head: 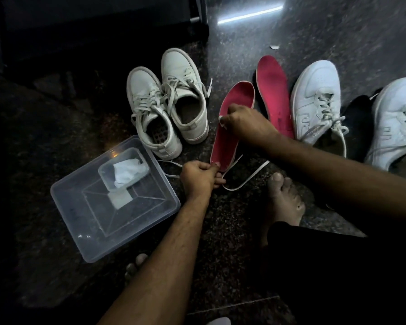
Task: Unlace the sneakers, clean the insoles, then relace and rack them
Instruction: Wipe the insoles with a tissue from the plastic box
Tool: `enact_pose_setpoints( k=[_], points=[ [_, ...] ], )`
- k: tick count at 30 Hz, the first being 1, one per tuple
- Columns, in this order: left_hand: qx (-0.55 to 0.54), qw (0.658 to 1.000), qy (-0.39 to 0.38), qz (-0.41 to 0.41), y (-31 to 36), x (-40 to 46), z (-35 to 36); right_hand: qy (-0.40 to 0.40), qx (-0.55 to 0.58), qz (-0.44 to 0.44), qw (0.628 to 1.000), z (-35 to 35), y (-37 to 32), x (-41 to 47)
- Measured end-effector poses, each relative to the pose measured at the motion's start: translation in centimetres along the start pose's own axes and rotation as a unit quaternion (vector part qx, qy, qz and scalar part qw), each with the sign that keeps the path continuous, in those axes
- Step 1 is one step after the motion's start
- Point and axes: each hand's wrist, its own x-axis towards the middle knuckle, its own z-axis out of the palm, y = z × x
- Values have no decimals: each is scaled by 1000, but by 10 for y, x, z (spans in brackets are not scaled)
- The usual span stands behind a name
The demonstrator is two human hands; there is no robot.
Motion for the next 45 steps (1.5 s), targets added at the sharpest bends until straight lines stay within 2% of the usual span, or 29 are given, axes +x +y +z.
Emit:
enact_pose_setpoints(
  k=[2,4,5,7,11,13,15,17,20,23,25,27,29,30,32,33,36,37,38,40,43,45],
  points=[
    [17,1000,12,-3,1,-1,0,-43,40,-88,994,4,-10,-10],
    [91,994,56,20,3,0,-1,-96,42,-177,979,15,-25,-29],
    [125,989,69,27,4,-1,-2,-105,46,-183,976,17,-30,-38],
    [122,990,56,30,4,0,-2,-102,33,-158,982,14,-27,-43],
    [61,998,15,-5,6,-2,4,-24,11,9,1000,8,3,-28],
    [55,998,21,-9,5,-1,4,-6,41,-29,999,12,-3,-34],
    [107,992,58,15,6,1,1,-49,43,-133,989,19,-20,-50],
    [143,986,77,29,7,1,0,-78,36,-167,982,25,-28,-63],
    [150,987,46,24,9,1,6,-25,46,-58,997,23,-8,-52],
    [197,977,61,47,11,2,7,15,26,51,998,7,19,-34],
    [248,962,77,81,18,-8,6,35,11,63,997,-3,28,-29],
    [297,941,98,127,19,-15,6,35,12,-11,999,-6,23,-29],
    [327,926,105,159,20,-18,6,-37,36,-124,991,-4,7,-32],
    [327,925,105,165,20,-18,6,-76,25,-175,981,0,0,-36],
    [316,930,100,160,20,-16,5,-69,-4,-210,975,7,2,-38],
    [312,932,97,158,20,-16,5,-45,-6,-178,983,9,8,-36],
    [295,938,88,160,20,-15,4,19,-17,-7,1000,1,32,-20],
    [291,937,85,172,20,-16,4,23,-19,27,999,-4,37,-17],
    [291,934,81,192,19,-17,5,37,-21,22,999,-7,38,-14],
    [305,920,80,234,17,-19,6,40,-10,-64,997,-8,25,-13],
    [319,915,77,234,16,-17,6,-51,30,-194,979,1,-12,-22],
    [327,912,76,235,18,-16,7,-32,13,-218,975,10,-12,-22]
  ],
)
